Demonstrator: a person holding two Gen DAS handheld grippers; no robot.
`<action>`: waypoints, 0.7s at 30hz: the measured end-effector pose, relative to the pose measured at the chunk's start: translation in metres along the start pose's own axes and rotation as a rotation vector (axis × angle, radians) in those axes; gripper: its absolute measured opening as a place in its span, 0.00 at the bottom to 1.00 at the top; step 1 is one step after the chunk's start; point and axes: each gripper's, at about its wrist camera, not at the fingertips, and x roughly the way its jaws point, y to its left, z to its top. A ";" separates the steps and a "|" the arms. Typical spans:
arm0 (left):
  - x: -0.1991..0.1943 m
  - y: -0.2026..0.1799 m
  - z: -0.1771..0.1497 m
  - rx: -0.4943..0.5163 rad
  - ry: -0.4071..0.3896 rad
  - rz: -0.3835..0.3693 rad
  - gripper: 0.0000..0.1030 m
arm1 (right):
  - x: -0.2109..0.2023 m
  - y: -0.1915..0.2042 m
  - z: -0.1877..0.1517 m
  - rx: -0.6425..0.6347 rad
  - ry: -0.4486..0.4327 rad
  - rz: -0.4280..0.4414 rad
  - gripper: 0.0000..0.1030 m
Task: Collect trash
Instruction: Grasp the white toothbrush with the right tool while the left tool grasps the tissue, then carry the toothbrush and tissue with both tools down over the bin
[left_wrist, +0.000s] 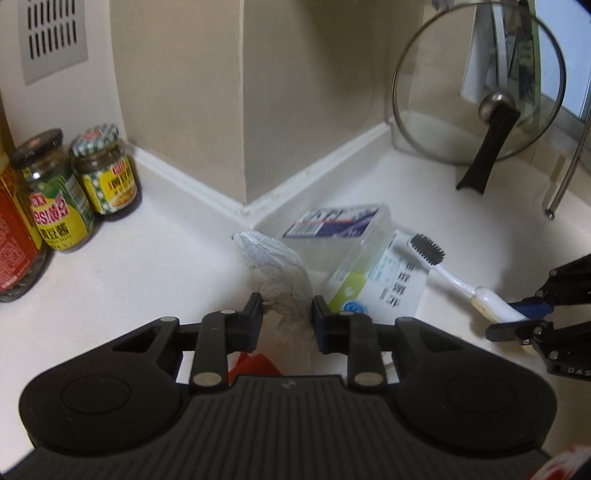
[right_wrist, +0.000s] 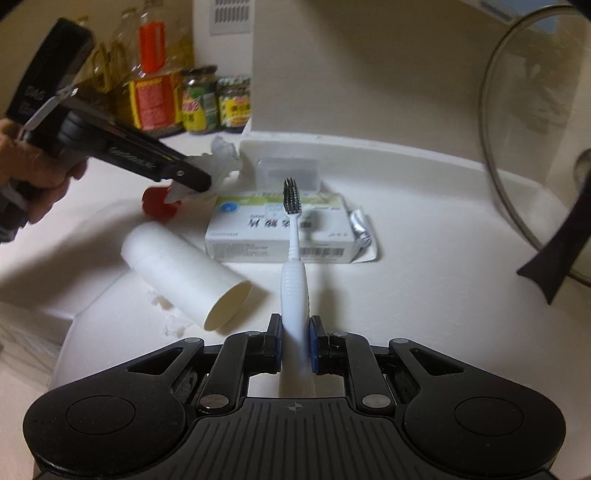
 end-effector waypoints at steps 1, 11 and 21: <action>-0.005 0.000 0.001 -0.003 -0.012 0.000 0.24 | -0.004 -0.001 0.000 0.017 -0.008 -0.004 0.14; -0.077 -0.010 -0.008 -0.044 -0.088 -0.036 0.24 | -0.051 0.017 0.000 0.205 -0.056 -0.073 0.14; -0.151 -0.020 -0.076 -0.048 -0.084 -0.109 0.24 | -0.096 0.098 -0.023 0.323 -0.068 -0.108 0.14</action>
